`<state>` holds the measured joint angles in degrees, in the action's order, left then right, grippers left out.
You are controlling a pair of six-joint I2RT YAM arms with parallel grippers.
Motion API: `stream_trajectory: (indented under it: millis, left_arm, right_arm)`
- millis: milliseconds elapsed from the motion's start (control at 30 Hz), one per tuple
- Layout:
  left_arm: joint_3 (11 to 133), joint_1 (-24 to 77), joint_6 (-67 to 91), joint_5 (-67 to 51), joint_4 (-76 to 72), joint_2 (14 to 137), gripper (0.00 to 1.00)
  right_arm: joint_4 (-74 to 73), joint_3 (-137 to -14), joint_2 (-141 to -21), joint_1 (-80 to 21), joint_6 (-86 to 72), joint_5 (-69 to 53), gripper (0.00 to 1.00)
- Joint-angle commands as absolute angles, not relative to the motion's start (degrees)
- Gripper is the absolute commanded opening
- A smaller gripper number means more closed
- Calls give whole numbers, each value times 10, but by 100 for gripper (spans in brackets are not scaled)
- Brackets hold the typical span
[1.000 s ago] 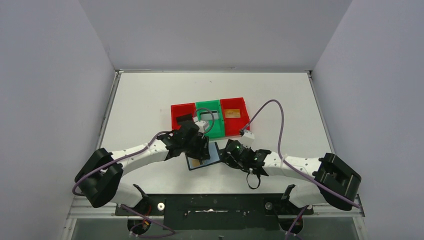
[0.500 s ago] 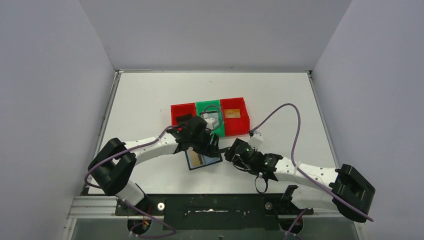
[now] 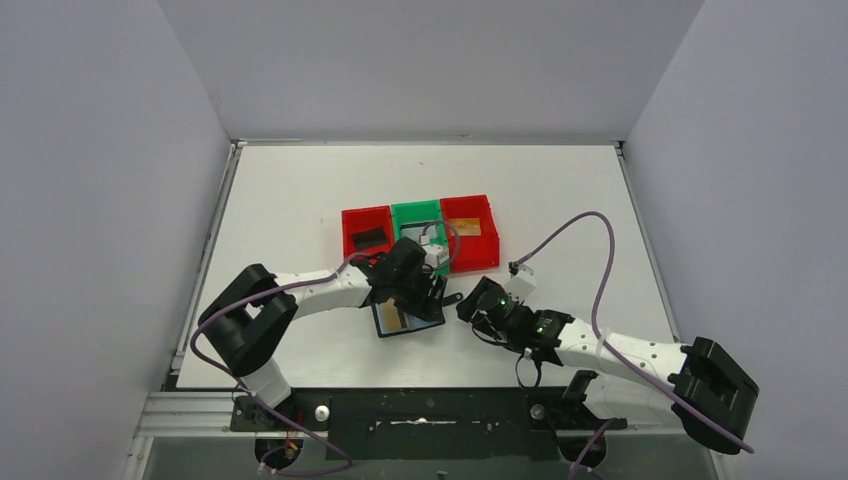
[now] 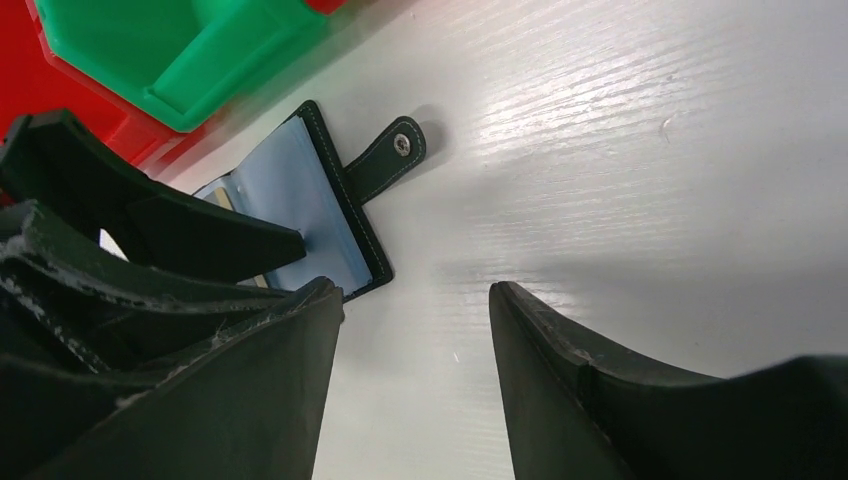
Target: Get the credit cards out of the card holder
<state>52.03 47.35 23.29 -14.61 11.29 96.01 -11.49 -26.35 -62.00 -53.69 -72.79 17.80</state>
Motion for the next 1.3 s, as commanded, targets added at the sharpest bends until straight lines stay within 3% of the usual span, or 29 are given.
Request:
stream_trajectory:
  millis: [0, 433, 767, 900, 1067, 1267]
  left_arm:
    - [503, 518, 210, -174, 96, 973, 56]
    - [485, 559, 235, -141, 76, 898, 53]
    - [463, 547, 266, -43, 110, 713, 54]
    - [427, 471, 331, 19, 151, 673, 56]
    - [361, 325, 370, -50, 144, 642, 57]
    - [318, 291, 393, -82, 121, 639, 59]
  right_arm:
    - [-112, -267, -610, -533, -746, 217, 57]
    - [-113, -259, -559, -536, -739, 235, 56]
    - [-79, -322, -626, -531, -651, 188, 56]
    - [-41, -355, -682, -524, -615, 149, 51]
    - [-32, -424, -778, -511, -565, 98, 50]
    - [-65, -501, -874, -486, -520, 72, 55]
